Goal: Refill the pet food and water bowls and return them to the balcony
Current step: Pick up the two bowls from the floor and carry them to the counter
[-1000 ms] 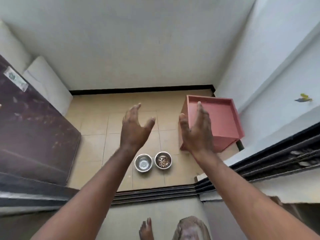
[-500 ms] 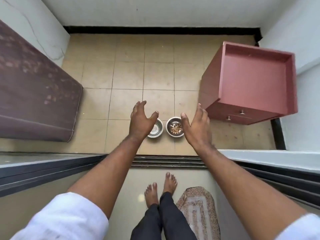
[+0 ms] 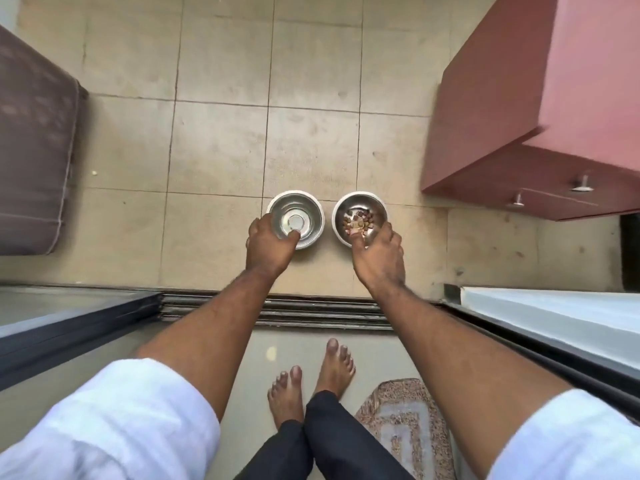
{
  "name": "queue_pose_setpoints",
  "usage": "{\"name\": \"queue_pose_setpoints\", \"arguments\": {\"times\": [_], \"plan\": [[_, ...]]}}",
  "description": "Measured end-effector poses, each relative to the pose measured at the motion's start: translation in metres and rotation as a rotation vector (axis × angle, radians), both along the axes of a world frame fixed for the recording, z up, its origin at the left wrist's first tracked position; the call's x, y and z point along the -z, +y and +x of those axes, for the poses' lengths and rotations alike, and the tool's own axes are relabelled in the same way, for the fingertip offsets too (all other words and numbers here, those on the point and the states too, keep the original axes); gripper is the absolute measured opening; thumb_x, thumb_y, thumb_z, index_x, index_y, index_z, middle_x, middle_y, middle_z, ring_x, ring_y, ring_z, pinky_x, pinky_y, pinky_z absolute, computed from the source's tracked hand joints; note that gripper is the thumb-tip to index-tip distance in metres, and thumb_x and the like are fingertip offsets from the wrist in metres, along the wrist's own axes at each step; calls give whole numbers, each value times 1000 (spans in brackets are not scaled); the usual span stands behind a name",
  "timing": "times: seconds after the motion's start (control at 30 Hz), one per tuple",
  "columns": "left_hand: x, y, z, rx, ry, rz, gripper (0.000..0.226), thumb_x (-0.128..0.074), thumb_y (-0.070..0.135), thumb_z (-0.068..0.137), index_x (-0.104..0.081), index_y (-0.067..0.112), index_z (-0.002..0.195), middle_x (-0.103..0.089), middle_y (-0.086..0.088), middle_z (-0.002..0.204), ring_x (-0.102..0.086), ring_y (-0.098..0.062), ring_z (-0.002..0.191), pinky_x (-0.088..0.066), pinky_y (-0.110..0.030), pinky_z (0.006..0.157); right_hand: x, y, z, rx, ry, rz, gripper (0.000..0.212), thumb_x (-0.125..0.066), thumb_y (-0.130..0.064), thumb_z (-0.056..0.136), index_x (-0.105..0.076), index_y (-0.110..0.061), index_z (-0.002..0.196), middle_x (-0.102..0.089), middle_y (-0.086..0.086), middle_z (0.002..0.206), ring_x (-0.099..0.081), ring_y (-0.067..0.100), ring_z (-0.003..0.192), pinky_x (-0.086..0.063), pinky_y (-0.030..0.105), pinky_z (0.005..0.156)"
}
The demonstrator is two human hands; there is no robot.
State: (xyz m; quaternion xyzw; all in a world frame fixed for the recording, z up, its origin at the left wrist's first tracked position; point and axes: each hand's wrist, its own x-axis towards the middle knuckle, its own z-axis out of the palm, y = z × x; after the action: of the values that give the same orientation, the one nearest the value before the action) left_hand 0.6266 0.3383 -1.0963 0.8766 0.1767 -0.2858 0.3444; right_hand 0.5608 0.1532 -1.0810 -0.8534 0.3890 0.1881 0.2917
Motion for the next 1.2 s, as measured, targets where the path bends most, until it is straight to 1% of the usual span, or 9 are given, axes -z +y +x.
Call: {"name": "queue_pose_setpoints", "arguments": {"times": [0.1, 0.23, 0.33, 0.5, 0.63, 0.83, 0.93, 1.07, 1.2], "plan": [[49, 9, -2, -41, 34, 15, 78, -71, 39, 89, -35, 16, 155, -37, -13, 158, -42, -34, 141, -36, -38, 114, 53, -4, -6, 95, 60, 39, 75, -49, -58, 99, -30, -13, 155, -44, 19, 148, -52, 40, 129, -47, 44, 97], [102, 15, 6, -148, 180, 25, 87, -65, 40, 95, -10, 27, 162, -41, -17, 154, -53, -41, 129, -53, -47, 100, 118, -14, -4, 230, 135, 55, 77, -44, -61, 100, -30, -8, 154, -43, 20, 149, -57, 42, 122, -43, 40, 83], [134, 13, 13, -194, 233, -19, 86, -60, 34, 98, -1, 36, 161, -50, -17, 147, -61, -38, 116, -57, -51, 95, 155, -20, -3, 346, 160, 92, 79, -48, -62, 99, -31, -7, 153, -45, 20, 148, -59, 43, 120, -53, 45, 92], [177, 3, 21, -414, 264, -99, 82, -55, 26, 102, 3, 42, 159, -51, -7, 136, -60, -22, 72, -60, -51, 90, 197, -28, 0, 657, 178, 321, 72, -54, -59, 97, -35, -9, 145, -56, 15, 140, -68, 38, 110, -57, 51, 97], [213, 4, 24, -487, 244, -129, 70, -54, 22, 103, -13, 39, 157, -51, 1, 121, -62, -18, 73, -61, -52, 86, 227, -38, 5, 823, 127, 404, 63, -56, -53, 99, -36, -11, 142, -65, 9, 112, -73, 33, 97, -61, 47, 89], [244, 10, 30, -456, 86, -62, 41, -46, 7, 97, -44, 28, 132, -57, -10, 113, -63, -27, 77, -63, -56, 70, 258, -45, 12, 947, -50, 405, 41, -61, -28, 103, -43, -14, 137, -52, -2, 78, -65, 19, 65, -49, 20, 37], [244, 11, 32, -423, 52, -50, 44, -39, -3, 92, -48, 25, 125, -55, -9, 111, -62, -26, 74, -64, -53, 59, 263, -45, 14, 941, -118, 435, 47, -54, -13, 105, -38, -20, 149, -56, -3, 87, -70, 20, 69, -55, 24, 45], [221, 10, 30, -401, 66, -11, 37, -45, 2, 94, -50, 21, 126, -57, -12, 113, -67, -40, 90, -63, -53, 53, 242, -48, 14, 919, -173, 439, 37, -50, -22, 108, -41, -23, 144, -62, -5, 93, -69, 9, 45, -60, 34, 47], [162, 8, 22, -478, 81, -94, 25, -49, 10, 97, -52, 20, 120, -57, -10, 110, -66, -36, 90, -62, -48, 50, 186, -58, 8, 873, -168, 439, 41, -51, -18, 108, -38, -29, 146, -64, -4, 95, -72, 12, 50, -64, 38, 52]]}}
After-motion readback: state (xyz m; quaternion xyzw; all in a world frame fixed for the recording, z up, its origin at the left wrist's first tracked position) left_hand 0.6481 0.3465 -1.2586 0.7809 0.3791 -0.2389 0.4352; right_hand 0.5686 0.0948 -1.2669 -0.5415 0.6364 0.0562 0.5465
